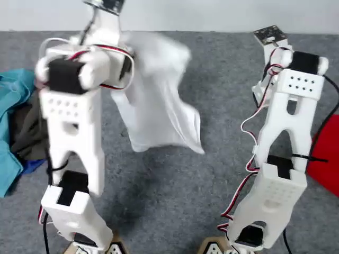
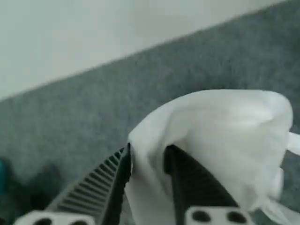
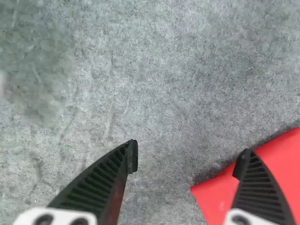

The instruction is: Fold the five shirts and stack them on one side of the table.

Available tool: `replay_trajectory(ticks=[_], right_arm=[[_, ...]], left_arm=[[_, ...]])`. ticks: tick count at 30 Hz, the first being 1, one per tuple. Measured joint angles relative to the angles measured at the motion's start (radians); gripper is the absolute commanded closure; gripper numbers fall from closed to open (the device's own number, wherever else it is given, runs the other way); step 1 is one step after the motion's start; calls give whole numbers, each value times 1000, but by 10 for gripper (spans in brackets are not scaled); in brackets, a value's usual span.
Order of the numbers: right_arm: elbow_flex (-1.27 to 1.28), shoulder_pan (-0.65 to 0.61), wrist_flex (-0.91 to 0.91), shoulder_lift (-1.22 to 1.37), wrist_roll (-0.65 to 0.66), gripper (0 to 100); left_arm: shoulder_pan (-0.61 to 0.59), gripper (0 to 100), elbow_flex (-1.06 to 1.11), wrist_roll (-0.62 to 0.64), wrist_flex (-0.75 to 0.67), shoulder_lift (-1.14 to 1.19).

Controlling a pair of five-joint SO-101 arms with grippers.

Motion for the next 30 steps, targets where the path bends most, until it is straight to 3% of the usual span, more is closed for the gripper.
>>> replay_trajectory(ticks=[4,11,20,24,27,30], right_arm=[[2,-71,0,-14,23,645],[147,-321,0,-83,37,626],[600,-681,0,-91,107,626],[624,-706,-57,-69,110,630],[624,-677,-123,-15,117,729],[624,-620,-206,57,117,920]], left_arm=[[9,665,321,121,-2,-57],[3,666,730,160,-3,-187],[-377,666,861,184,-5,-253],[-511,666,873,178,-6,-253],[-568,666,873,175,-5,-253],[-601,666,873,175,-5,-253]])
